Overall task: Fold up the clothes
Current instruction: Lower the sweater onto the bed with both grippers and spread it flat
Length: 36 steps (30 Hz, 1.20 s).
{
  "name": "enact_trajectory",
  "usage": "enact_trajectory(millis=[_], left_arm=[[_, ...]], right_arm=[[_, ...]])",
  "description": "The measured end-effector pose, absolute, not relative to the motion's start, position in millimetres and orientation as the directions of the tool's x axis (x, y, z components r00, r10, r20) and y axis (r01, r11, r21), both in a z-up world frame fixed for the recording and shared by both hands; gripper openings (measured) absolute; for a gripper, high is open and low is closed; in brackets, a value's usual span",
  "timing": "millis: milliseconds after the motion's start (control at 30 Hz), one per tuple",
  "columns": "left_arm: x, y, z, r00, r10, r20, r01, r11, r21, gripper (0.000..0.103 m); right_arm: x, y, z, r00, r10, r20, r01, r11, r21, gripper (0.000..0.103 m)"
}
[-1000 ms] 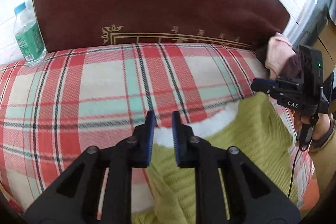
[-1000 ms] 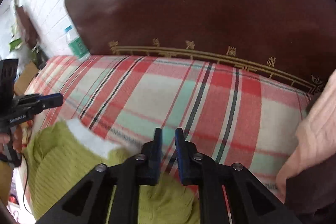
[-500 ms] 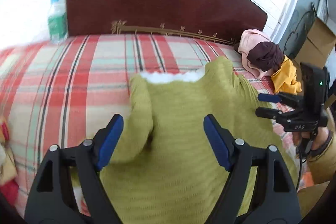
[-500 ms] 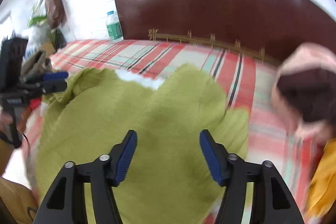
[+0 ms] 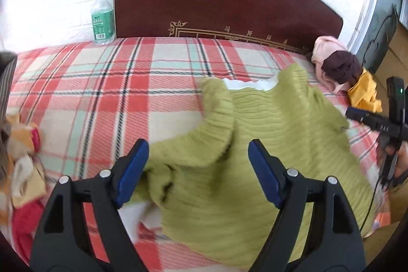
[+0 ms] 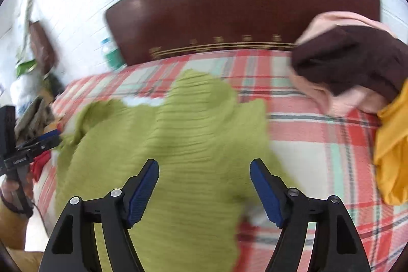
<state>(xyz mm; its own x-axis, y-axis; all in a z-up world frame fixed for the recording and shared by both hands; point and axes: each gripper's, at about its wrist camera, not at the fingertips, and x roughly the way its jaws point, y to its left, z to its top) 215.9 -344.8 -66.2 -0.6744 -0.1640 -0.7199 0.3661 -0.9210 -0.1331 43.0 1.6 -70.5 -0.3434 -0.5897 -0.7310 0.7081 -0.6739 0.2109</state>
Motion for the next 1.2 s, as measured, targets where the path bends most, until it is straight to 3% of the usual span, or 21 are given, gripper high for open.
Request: enact_trajectory(millis=[100, 333, 400, 467, 500, 533, 567, 600, 733, 900, 1000, 1033, 1067, 1100, 1133, 1200], left_arm=[[187.9, -357.3, -70.3, -0.657, -0.118, -0.745, 0.295, -0.949, -0.110, 0.081], [121.6, -362.4, -94.8, -0.557, 0.091, -0.826, 0.114, -0.976, -0.184, 0.081], [112.6, -366.0, -104.5, -0.531, 0.131, -0.837, 0.116, -0.967, -0.225, 0.072], [109.9, -364.6, -111.5, -0.502, 0.167, -0.848, 0.108, -0.961, -0.253, 0.041], [109.6, -363.8, -114.1, -0.493, 0.170, -0.853, 0.110, -0.961, -0.255, 0.041], [111.0, -361.6, -112.3, -0.497, 0.167, -0.851, 0.101, -0.963, -0.248, 0.036], [111.3, -360.4, -110.2, -0.499, 0.168, -0.850, 0.103, -0.963, -0.250, 0.023], [111.7, -359.3, -108.1, -0.501, 0.169, -0.849, 0.105, -0.962, -0.253, 0.021], [103.6, -359.7, -81.4, -0.548, 0.128, -0.826, 0.120, -0.966, -0.229, 0.014], [75.4, -372.6, -33.5, -0.641, 0.048, -0.766, 0.155, -0.969, -0.191, 0.014], [52.3, -380.7, -21.3, -0.663, -0.004, -0.749, 0.193, -0.967, -0.166, 0.017], [46.2, -381.2, -27.7, -0.648, -0.041, -0.761, 0.221, -0.966, -0.136, 0.025], [40.2, -381.7, -34.3, -0.632, -0.078, -0.771, 0.248, -0.963, -0.106, 0.043], [34.1, -382.2, -40.9, -0.614, -0.115, -0.781, 0.275, -0.959, -0.075, 0.056], [36.6, -384.2, -48.4, -0.607, -0.129, -0.784, 0.305, -0.949, -0.081, 0.070], [49.8, -388.5, -57.2, -0.614, -0.132, -0.778, 0.341, -0.934, -0.110, 0.071]], right_arm=[[13.4, 0.1, -73.3, -0.358, -0.551, -0.754, 0.695, -0.696, 0.179, 0.076], [-21.5, -96.1, -65.3, -0.216, -0.632, -0.745, 0.878, -0.459, 0.135, 0.080], [-26.5, -126.2, -69.0, -0.170, -0.635, -0.753, 0.909, -0.396, 0.129, 0.080], [-30.8, -142.5, -79.7, -0.101, -0.623, -0.776, 0.917, -0.360, 0.170, 0.080], [-32.4, -148.9, -85.2, -0.062, -0.616, -0.785, 0.918, -0.343, 0.196, 0.080], [-34.0, -155.2, -90.7, -0.024, -0.608, -0.794, 0.919, -0.327, 0.223, 0.072], [-33.8, -159.3, -95.5, 0.011, -0.601, -0.799, 0.920, -0.307, 0.244, 0.046], [-31.4, -158.9, -97.3, 0.024, -0.596, -0.802, 0.923, -0.296, 0.247, 0.017], [-27.7, -145.7, -80.3, -0.025, -0.633, -0.774, 0.917, -0.323, 0.235, 0.015], [-49.1, -135.9, -18.5, -0.176, -0.743, -0.646, 0.887, -0.404, 0.223, 0.014], [-74.2, -143.9, -7.8, -0.250, -0.737, -0.628, 0.844, -0.483, 0.232, 0.015], [-80.6, -148.2, -9.8, -0.277, -0.722, -0.634, 0.832, -0.510, 0.219, 0.018], [-85.0, -153.8, -17.1, -0.304, -0.685, -0.662, 0.818, -0.544, 0.188, 0.025], [-89.3, -160.8, -27.8, -0.330, -0.629, -0.704, 0.797, -0.586, 0.150, 0.043], [-92.5, -165.8, -38.2, -0.350, -0.576, -0.739, 0.774, -0.622, 0.118, 0.053], [-91.6, -161.1, -48.0, -0.356, -0.555, -0.752, 0.755, -0.645, 0.119, 0.054]])
